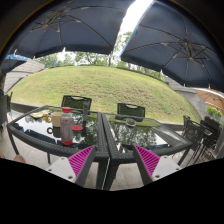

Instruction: Pour water

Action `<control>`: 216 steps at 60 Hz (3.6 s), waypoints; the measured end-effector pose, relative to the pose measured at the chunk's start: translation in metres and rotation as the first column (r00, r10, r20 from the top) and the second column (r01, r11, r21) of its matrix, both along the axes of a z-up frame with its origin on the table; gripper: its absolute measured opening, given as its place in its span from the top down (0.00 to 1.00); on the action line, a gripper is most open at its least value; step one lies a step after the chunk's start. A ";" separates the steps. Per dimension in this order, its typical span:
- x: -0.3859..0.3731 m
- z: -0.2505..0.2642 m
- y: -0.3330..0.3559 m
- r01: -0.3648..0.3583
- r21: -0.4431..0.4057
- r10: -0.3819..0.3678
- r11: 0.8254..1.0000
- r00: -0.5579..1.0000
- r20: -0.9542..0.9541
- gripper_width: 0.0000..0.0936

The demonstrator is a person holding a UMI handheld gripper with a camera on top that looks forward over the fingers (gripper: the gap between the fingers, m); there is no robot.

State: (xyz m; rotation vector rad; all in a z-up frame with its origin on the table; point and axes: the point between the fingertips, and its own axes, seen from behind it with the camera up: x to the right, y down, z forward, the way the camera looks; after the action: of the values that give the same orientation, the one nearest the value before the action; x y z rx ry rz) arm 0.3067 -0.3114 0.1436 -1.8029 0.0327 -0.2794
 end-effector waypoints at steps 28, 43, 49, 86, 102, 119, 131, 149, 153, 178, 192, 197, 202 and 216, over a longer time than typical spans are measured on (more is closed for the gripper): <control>-0.045 -0.011 0.041 -0.109 -0.028 0.109 0.994 0.994 -0.017 0.15; -0.116 -0.037 0.104 -0.249 -0.066 0.243 0.966 0.966 -0.089 0.15; -0.146 -0.051 0.138 -0.294 -0.073 0.283 0.953 0.950 -0.135 0.15; -0.183 -0.060 0.257 -0.151 0.113 0.166 0.982 0.976 -0.144 0.66; -0.159 0.011 0.330 -0.132 0.029 0.107 0.991 0.899 0.424 0.66; -0.184 0.059 0.435 0.002 -0.159 0.156 0.987 -0.185 0.970 0.66; -0.211 0.019 0.453 0.082 -0.257 0.254 0.963 -0.597 0.761 0.66; -0.210 0.085 0.453 -0.013 -0.137 0.130 0.991 -0.224 0.966 0.65; -0.194 0.106 0.453 -0.060 -0.049 0.058 0.997 0.155 0.986 0.65; -0.170 -0.027 0.450 -0.131 0.105 0.148 0.986 0.972 -0.183 0.65; -0.157 -0.063 0.446 -0.147 0.069 0.157 0.987 0.972 -0.173 0.61; -0.159 -0.064 0.448 -0.137 0.075 0.150 0.988 0.966 -0.209 0.53; -0.158 -0.067 0.444 -0.140 0.017 0.141 0.990 0.972 -0.189 0.40; -0.169 -0.038 0.379 -0.181 0.013 0.180 0.983 0.964 -0.196 0.11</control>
State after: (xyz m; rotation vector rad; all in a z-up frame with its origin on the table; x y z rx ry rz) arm 0.1379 0.0680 0.1052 -1.8188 0.0065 0.0297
